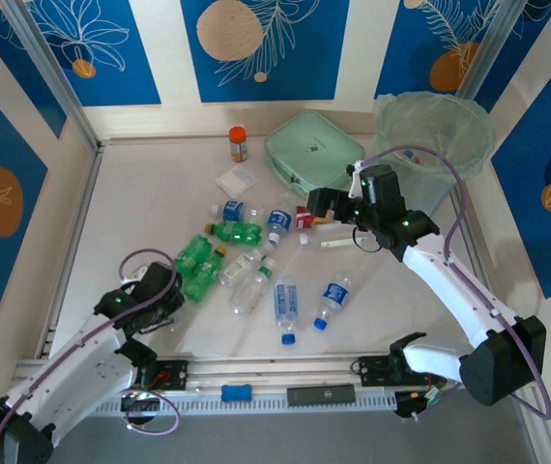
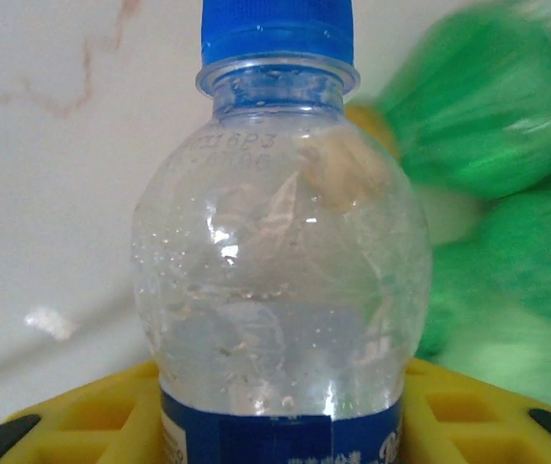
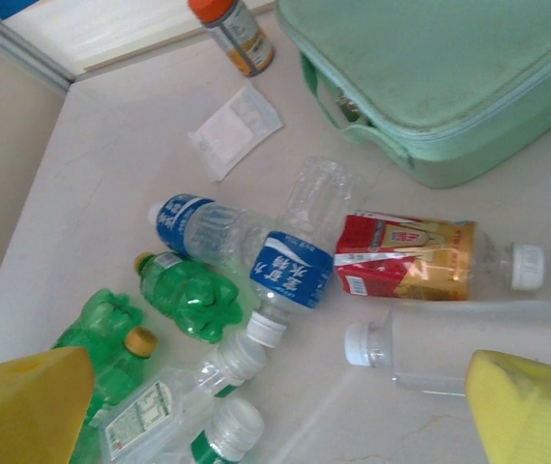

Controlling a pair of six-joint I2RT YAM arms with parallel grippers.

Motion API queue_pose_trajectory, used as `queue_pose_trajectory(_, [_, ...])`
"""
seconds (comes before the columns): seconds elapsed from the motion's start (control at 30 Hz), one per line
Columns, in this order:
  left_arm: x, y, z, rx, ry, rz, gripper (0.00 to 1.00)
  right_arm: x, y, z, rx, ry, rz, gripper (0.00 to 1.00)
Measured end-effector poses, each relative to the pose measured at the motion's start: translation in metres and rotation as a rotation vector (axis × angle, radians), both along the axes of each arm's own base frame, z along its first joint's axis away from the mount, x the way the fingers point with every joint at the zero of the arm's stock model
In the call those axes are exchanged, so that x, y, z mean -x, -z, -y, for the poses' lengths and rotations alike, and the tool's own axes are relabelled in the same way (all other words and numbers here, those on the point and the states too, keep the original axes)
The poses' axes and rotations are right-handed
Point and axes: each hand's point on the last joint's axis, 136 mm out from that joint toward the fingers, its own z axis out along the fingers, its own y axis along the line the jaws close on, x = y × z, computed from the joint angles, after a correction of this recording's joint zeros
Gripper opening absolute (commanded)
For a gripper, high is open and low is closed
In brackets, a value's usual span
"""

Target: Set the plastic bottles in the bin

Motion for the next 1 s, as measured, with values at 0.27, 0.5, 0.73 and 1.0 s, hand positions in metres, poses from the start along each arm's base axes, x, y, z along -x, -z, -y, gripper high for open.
queue_pose_trajectory(0.27, [-0.057, -0.088, 0.030, 0.046, 0.093, 0.236, 0.43, 0.014, -0.015, -0.044, -0.122, -0.192, 0.038, 0.99])
queue_pose_trajectory(0.5, [-0.107, -0.102, 0.083, 0.229, 0.140, 0.323, 0.42, 0.043, -0.009, -0.100, -0.210, -0.405, 0.036, 1.00])
queue_pose_trajectory(0.73, [-0.140, -0.111, 0.127, 0.409, 0.169, 0.373, 0.43, 0.073, 0.002, -0.138, -0.269, -0.522, 0.056, 0.99])
queue_pose_trajectory(1.0, [-0.144, -0.134, 0.166, 0.552, 0.219, 0.428, 0.44, 0.075, 0.028, -0.162, -0.304, -0.539, 0.009, 0.95])
